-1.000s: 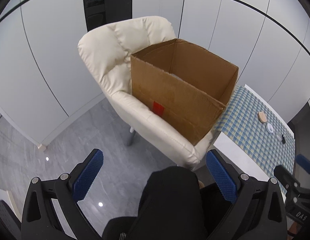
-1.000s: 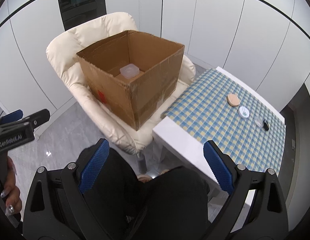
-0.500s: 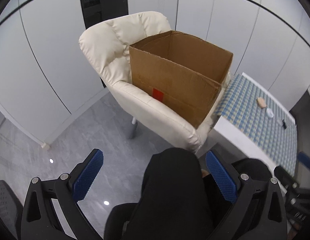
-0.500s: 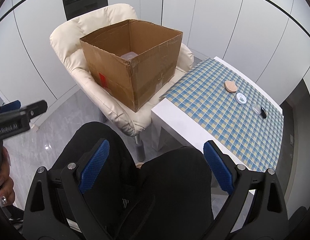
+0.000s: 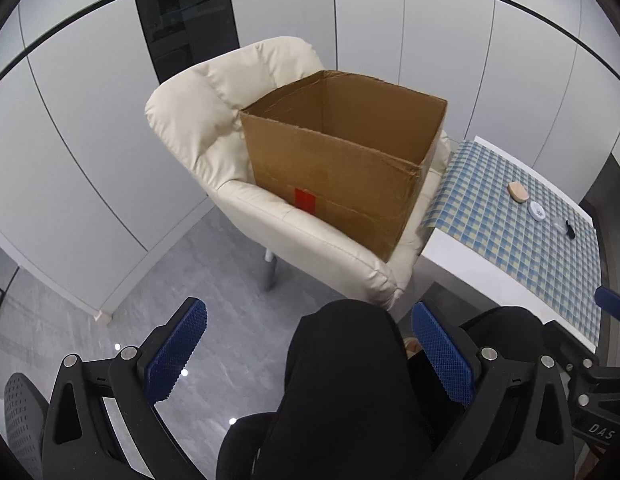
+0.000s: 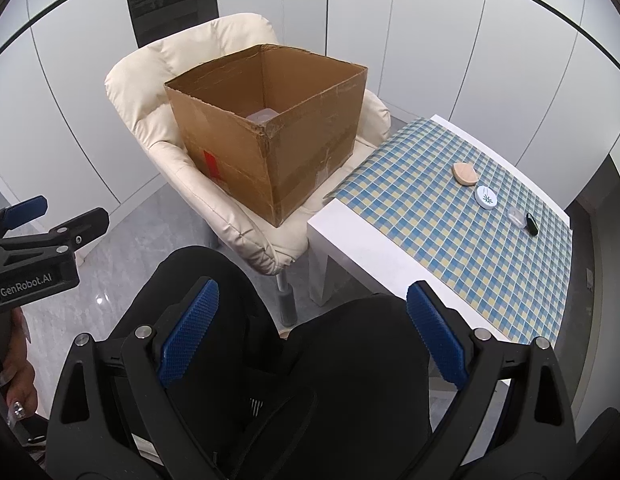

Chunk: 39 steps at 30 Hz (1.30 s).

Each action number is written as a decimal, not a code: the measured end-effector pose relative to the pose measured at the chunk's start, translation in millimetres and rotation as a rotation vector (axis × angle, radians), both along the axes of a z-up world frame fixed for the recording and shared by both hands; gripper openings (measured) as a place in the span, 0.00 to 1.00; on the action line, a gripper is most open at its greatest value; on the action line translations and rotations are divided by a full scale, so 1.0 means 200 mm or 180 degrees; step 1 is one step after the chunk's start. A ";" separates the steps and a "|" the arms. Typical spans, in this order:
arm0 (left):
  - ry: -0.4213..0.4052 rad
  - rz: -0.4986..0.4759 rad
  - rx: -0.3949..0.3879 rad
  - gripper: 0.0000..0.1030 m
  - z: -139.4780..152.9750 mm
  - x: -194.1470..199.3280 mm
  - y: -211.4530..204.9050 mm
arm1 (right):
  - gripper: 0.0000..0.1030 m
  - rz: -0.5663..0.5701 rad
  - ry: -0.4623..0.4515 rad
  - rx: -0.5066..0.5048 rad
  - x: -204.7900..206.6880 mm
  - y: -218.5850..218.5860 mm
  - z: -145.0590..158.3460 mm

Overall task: Organize objects
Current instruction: 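Move both open tools toward the compacts on the checked table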

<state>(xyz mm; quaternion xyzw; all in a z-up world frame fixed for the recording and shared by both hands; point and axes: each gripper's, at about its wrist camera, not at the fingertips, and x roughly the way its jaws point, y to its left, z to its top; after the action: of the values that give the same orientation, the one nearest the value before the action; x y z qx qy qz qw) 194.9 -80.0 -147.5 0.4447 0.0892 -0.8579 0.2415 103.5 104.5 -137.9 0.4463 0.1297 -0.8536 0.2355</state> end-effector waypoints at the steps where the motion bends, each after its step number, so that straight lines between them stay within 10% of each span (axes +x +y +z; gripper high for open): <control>1: 0.0008 -0.0011 0.0000 0.99 0.00 -0.01 0.01 | 0.94 -0.0019 -0.0003 -0.0008 0.00 0.01 0.00; 39: 0.0099 -0.0872 -0.0004 0.99 0.06 -0.31 0.52 | 0.94 -0.1100 0.0003 -0.0242 -0.07 0.71 0.04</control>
<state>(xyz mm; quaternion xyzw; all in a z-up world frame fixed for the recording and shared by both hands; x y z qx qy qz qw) 132.8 24.8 -136.1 0.4392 0.0309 -0.8897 0.1210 89.8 246.0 -130.5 0.4523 0.0188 -0.8858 0.1019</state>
